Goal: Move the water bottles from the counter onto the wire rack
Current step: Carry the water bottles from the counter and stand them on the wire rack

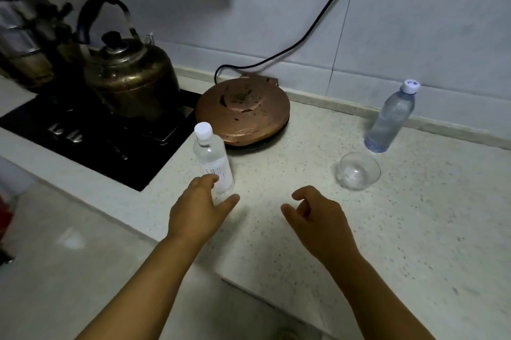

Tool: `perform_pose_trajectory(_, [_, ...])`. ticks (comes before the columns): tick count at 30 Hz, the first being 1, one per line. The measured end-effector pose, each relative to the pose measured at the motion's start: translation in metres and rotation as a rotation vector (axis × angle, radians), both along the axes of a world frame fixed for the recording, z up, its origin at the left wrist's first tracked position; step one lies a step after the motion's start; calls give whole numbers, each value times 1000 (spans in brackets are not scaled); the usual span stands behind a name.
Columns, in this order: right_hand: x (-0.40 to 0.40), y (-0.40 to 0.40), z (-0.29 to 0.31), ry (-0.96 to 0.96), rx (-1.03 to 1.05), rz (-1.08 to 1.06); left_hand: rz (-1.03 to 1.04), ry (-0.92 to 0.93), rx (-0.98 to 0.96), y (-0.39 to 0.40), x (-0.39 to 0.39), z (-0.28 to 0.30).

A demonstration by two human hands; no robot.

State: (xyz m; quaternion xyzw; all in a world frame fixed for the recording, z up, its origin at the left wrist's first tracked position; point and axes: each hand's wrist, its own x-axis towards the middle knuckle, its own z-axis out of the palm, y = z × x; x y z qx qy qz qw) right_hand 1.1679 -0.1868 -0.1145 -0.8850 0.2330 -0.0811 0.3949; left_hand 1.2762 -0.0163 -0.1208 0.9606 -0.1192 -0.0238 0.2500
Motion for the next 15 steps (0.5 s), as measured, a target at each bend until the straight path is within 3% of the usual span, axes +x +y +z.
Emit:
perform_pose_trajectory(6, [35, 10, -10, 20, 7, -45, 86, 141, -146, 10, 61, -1])
perform_pose_trajectory(15, [62, 13, -8, 80, -17, -357, -148, 247, -335, -7, 123, -16])
